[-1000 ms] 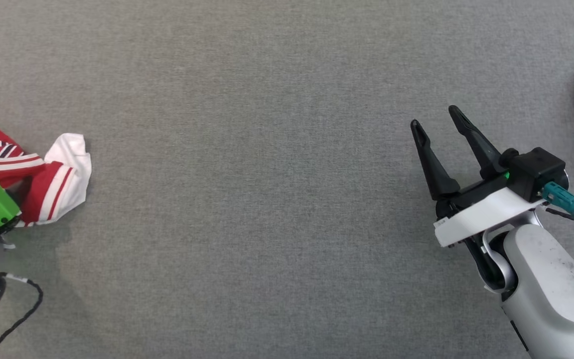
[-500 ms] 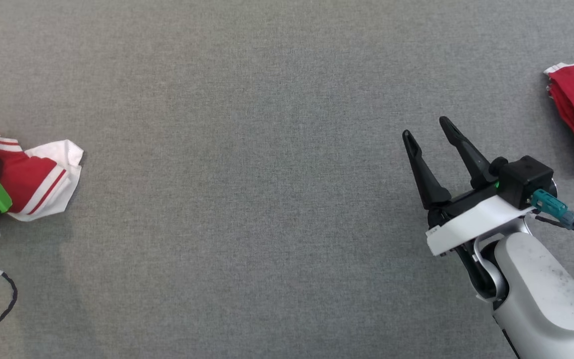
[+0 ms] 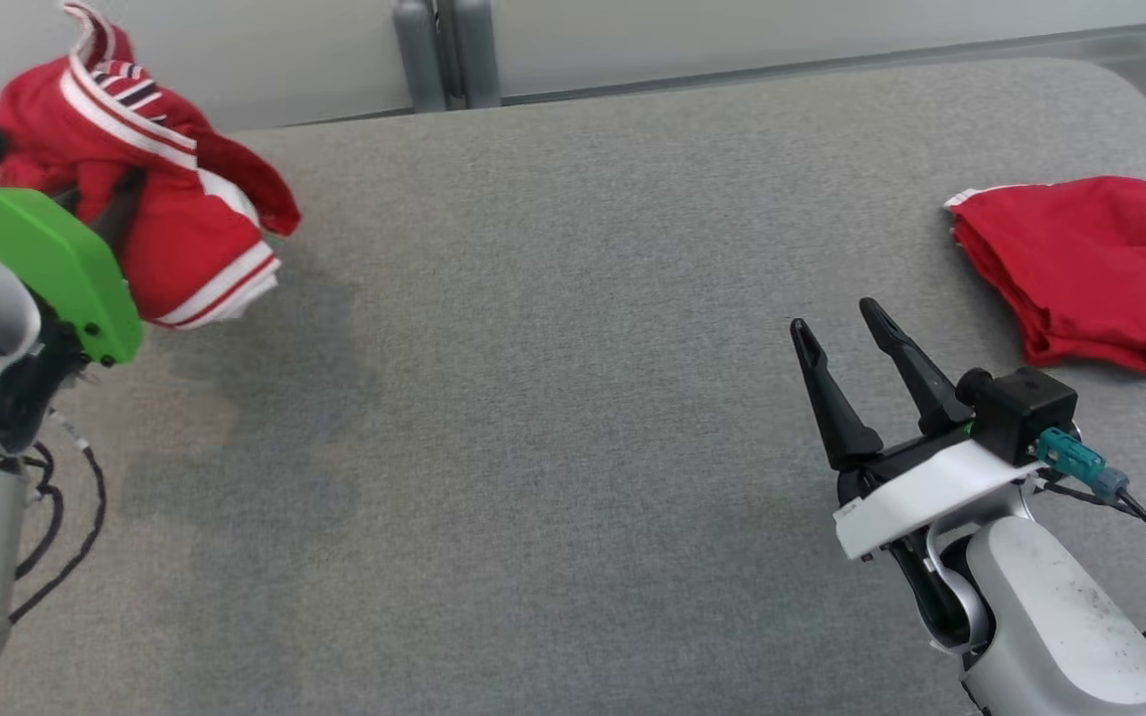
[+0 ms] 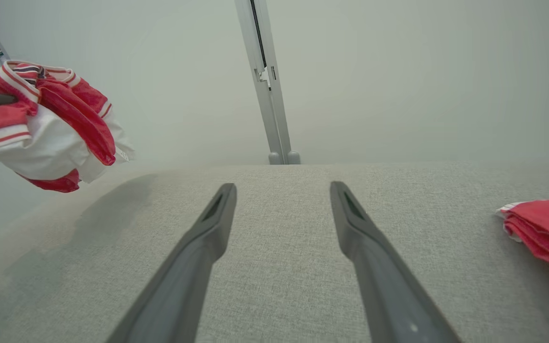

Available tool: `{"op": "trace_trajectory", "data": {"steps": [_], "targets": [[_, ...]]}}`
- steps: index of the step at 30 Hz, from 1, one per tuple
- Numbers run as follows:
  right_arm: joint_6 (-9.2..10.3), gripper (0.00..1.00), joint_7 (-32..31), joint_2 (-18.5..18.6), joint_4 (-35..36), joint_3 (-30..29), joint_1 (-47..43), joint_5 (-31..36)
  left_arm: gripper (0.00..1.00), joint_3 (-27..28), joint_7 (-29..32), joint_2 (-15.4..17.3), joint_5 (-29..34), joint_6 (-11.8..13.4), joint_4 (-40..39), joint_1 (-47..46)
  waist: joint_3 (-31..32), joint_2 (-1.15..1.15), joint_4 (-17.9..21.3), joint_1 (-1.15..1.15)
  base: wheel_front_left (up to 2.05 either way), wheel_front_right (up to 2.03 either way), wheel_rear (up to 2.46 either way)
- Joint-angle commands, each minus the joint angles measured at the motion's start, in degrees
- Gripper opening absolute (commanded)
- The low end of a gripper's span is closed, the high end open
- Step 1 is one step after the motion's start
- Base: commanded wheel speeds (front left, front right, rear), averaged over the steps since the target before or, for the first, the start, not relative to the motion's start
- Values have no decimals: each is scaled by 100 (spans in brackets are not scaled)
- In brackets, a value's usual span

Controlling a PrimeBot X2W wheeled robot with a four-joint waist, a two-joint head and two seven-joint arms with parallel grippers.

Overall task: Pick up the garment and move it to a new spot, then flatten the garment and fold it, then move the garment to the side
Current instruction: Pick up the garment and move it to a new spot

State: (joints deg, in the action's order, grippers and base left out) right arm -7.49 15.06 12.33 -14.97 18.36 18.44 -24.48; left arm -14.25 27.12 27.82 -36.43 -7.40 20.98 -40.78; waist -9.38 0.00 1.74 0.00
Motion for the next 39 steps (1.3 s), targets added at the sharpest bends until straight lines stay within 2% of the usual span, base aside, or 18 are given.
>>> {"op": "trace_trajectory", "data": {"steps": [1,7,9,11,15,21,22,23,24,30,36,39], "targets": [[0,100,16,-4,-4,-21,-114,-13,0,-55,47,-84,-93,-10,-250,180,369,0,450,0,0,0,0],[0,100,16,-10,28,-92,-241,-23,0,-489,140,-546,-75,157,-1272,823,461,0,830,0,0,0,0],[0,100,15,-11,54,-120,-299,-20,0,-655,-13,-794,-51,209,-1467,1055,458,0,924,0,0,0,0],[0,100,15,-13,93,-130,-328,-18,0,-811,-264,-908,147,282,-1495,1202,410,0,991,0,0,0,0],[0,100,15,-43,185,-95,-339,-21,0,-1181,-926,-1216,602,313,-1060,1417,291,0,1099,0,0,0,0],[0,100,15,22,151,-41,-280,-23,0,-1621,-1806,-1618,986,194,454,1295,198,0,1131,0,0,0,0],[0,100,15,36,134,-30,-269,-34,41,-1668,-1961,-1687,1027,179,742,1234,197,0,1123,0,0,0,0],[0,100,15,41,120,-15,-262,-36,96,-1713,-2054,-1736,1047,165,969,1200,200,0,1114,0,0,0,0],[0,100,15,37,108,4,-260,-29,100,-1768,-2226,-1805,1035,139,1238,1138,212,0,1094,0,0,0,0],[0,100,15,61,78,-3,-364,-19,100,-1902,-2844,-1968,1005,47,1794,938,397,0,909,0,0,0,0],[0,100,16,83,78,-38,-529,-34,100,-1912,-3280,-1784,912,26,1468,1148,681,0,641,0,0,0,0],[0,100,16,110,93,-62,-611,-47,100,-1743,-3420,-1566,893,207,1067,1355,785,0,509,0,0,0,0]]}}
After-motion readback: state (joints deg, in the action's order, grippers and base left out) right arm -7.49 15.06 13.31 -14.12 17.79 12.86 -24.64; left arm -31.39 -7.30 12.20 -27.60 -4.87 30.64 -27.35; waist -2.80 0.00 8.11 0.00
